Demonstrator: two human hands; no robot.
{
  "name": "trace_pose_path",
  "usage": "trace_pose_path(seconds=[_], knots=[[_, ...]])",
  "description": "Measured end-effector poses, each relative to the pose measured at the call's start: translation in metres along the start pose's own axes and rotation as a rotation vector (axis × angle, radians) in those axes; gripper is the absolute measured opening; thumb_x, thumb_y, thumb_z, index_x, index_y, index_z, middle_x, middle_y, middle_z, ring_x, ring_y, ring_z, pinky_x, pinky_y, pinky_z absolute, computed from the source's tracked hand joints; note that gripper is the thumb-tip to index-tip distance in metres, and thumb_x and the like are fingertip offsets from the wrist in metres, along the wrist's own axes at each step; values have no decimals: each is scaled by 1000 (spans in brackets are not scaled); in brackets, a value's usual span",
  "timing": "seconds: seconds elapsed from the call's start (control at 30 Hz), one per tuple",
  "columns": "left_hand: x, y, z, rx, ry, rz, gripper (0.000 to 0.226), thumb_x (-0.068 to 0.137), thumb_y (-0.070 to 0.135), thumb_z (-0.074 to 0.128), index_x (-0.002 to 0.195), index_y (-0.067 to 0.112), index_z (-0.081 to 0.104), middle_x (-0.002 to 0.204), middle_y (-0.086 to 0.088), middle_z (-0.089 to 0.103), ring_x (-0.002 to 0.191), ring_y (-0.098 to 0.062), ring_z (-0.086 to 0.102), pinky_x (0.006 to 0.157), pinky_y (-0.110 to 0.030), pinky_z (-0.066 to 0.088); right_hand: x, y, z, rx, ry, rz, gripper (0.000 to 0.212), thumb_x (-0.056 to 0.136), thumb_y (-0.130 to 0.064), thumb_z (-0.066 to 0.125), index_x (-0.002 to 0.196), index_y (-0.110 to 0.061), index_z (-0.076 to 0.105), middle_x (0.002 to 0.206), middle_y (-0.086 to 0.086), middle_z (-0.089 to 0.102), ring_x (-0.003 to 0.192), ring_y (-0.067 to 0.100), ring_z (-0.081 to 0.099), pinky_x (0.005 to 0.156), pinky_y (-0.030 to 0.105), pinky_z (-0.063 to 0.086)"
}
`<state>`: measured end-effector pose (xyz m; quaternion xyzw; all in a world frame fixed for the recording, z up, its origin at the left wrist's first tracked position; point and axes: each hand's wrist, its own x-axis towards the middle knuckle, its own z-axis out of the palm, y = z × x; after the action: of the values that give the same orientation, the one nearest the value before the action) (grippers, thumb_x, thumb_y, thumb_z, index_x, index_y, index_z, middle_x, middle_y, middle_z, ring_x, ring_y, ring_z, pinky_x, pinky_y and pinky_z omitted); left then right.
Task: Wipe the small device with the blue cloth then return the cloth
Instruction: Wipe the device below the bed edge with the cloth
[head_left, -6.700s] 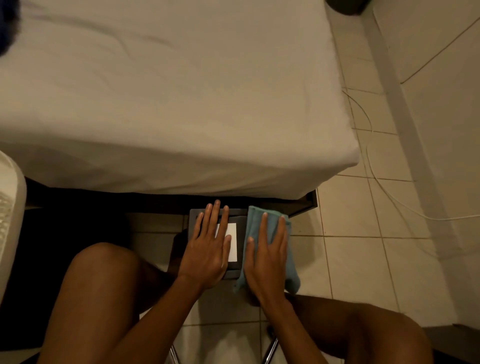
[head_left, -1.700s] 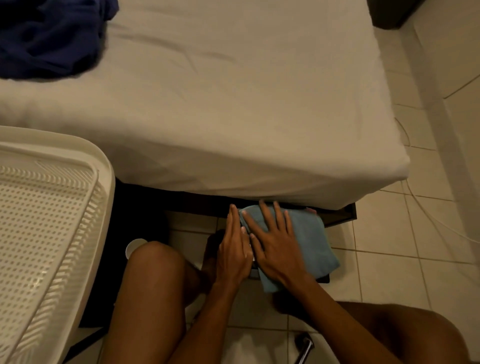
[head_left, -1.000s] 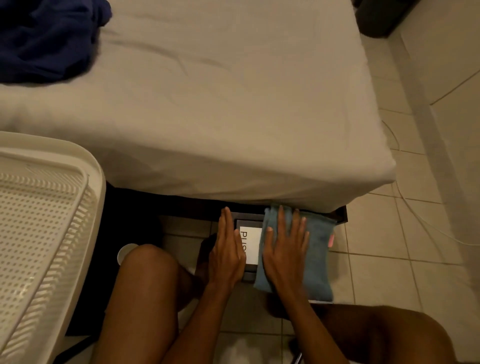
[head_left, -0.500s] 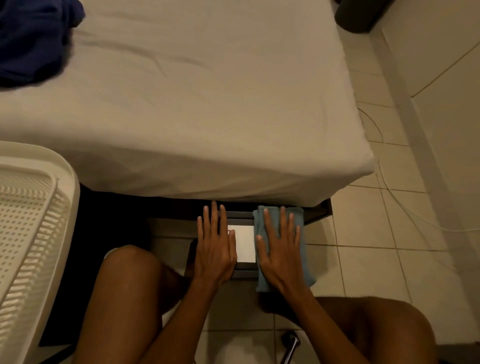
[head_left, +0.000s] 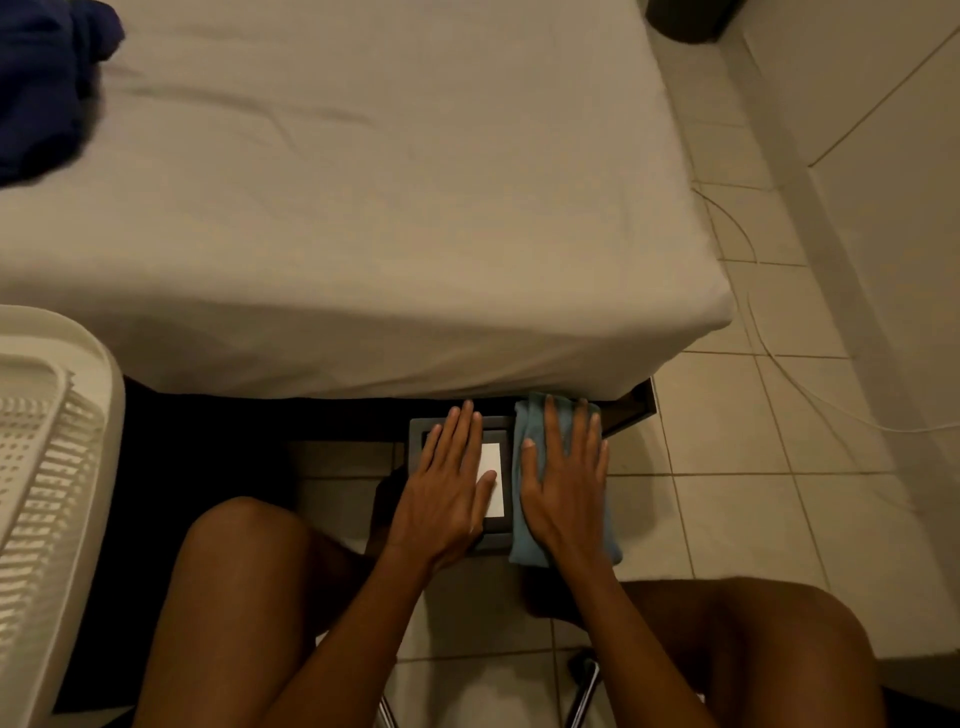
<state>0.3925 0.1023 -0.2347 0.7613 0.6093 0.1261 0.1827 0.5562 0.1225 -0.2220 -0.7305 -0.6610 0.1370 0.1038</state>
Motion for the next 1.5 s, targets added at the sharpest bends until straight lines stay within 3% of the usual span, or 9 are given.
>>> trace_pose_path(seconds=[0.13, 0.27, 0.37, 0.6, 1.0, 1.17, 1.33, 1.5], knots=[[0, -1, 0, -14, 21, -4, 63, 105, 39, 17, 157, 10, -2, 166, -6, -8, 154, -16, -9, 125, -37, 3, 6, -7, 2, -19, 4, -13, 64, 102, -52, 16, 160, -28, 5, 168, 12, 0, 154, 29, -7, 124, 53, 4], [-2, 0, 1, -13, 36, -14, 61, 105, 34, 21, 158, 11, -1, 167, -5, -5, 154, -15, -6, 126, -38, 8, 0, -3, -2, 27, -46, -168, 59, 106, -42, 21, 159, -32, 0, 168, 3, -6, 154, 22, -11, 125, 43, -6], [-1, 0, 0, -19, 42, -23, 61, 105, 34, 21, 158, 12, 1, 167, -5, -3, 154, -15, -5, 125, -38, 9, -5, 5, 0, 88, -68, -180, 58, 105, -42, 17, 160, -31, 3, 168, -1, -7, 154, 18, -11, 125, 43, -5], [-1, -1, -1, -16, 34, -29, 60, 105, 34, 22, 158, 12, 3, 167, -4, 0, 154, -15, -4, 125, -39, 11, -24, 2, -1, 22, -125, -230, 60, 104, -43, 16, 159, -31, -2, 168, 2, -12, 154, 21, -15, 124, 43, -8], [0, 3, -3, -23, 31, -49, 61, 104, 37, 18, 158, 11, 6, 167, -5, 2, 154, -16, -3, 125, -41, 14, -18, -4, -4, 52, -143, -205, 57, 103, -47, 17, 158, -40, 4, 167, -1, -13, 153, 22, -17, 124, 46, -5], [0, 1, -2, -30, 34, -45, 61, 104, 38, 17, 158, 12, 6, 167, -4, 1, 154, -15, -3, 124, -41, 14, -45, 5, -3, 6, -196, -223, 57, 102, -52, 13, 157, -44, -4, 167, -2, -17, 153, 20, -19, 124, 47, -5], [1, 3, 0, -10, 48, -47, 61, 104, 38, 17, 158, 10, 9, 167, -6, 6, 154, -17, 1, 125, -40, 12, -12, -4, -6, 16, -144, -192, 58, 103, -48, 18, 158, -41, 0, 167, -1, -13, 153, 20, -18, 124, 46, -6], [1, 2, 0, 13, 5, -32, 61, 104, 39, 16, 158, 12, 6, 167, -5, 3, 154, -16, -2, 124, -40, 10, -42, -2, 4, 13, -102, -144, 60, 104, -48, 20, 158, -37, -3, 168, 5, -5, 155, 25, -9, 124, 50, 3]])
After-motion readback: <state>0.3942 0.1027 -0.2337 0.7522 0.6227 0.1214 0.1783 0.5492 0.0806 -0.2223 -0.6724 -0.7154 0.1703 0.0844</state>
